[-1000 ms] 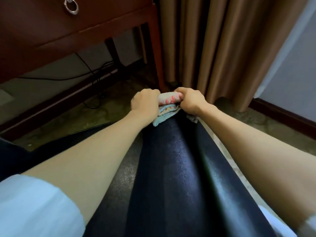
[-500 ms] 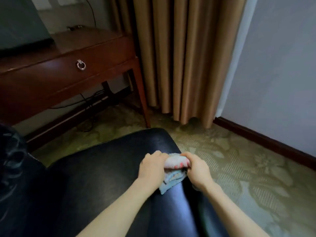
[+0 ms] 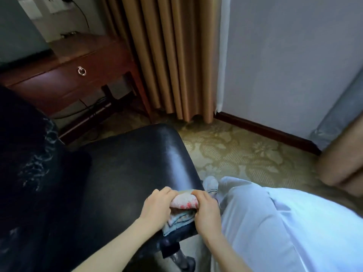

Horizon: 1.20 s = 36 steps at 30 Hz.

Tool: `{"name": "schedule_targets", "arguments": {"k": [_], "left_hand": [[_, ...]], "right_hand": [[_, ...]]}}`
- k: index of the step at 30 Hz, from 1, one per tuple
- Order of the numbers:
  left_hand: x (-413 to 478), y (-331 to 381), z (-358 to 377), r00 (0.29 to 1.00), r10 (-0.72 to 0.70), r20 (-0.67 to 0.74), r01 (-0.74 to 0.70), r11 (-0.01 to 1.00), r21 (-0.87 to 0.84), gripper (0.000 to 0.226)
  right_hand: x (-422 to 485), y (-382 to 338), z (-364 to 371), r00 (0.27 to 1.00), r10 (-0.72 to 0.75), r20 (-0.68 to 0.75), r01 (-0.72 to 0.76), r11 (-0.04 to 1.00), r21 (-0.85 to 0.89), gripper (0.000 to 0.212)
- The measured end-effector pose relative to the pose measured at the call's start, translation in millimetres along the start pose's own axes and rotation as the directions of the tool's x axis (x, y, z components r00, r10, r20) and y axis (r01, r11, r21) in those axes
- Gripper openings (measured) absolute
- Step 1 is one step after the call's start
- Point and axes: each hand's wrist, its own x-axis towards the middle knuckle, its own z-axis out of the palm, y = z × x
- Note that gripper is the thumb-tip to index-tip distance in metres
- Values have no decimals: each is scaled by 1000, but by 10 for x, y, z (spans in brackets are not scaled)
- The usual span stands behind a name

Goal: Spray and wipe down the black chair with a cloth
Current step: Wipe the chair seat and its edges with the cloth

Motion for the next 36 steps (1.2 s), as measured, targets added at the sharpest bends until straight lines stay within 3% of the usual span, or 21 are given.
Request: {"name": "schedule_targets", "arguments": {"k": [6,10,13,18,22,27,30,36], "left_hand": [[-560,12,78,993,86,-76,-81,995,59,48],[-653,-34,81,992,102,-80,-94,990,106,53],[-598,-15,59,993,92,-78,-82,989,123,48],[-189,15,21,995,76,-68,-65,985,157,47],[401,74,-33,997,43,-71,-30,982,186,33],[1052,137,-91,998,-22,-55,36,960,279,33],[1191,99,-107,998,-38,-48,51,957,285,33],[834,-21,-116,997,22,-70,-10,987,158,37]], "right_hand": [[-694,-91,199,984,163,-75,-161,986,43,51],[-798,-119,222,982,189,1,-189,982,-9,47],[-706,-103,182,977,213,28,-214,975,61,50],[-262,-28,177,968,248,41,-251,947,200,63],[405,131,161,962,260,86,-274,921,276,60],[1078,216,159,954,256,154,-293,904,311,54],[1184,205,166,952,260,160,-297,913,281,54],[736,42,105,970,191,148,-201,978,51,55]]}}
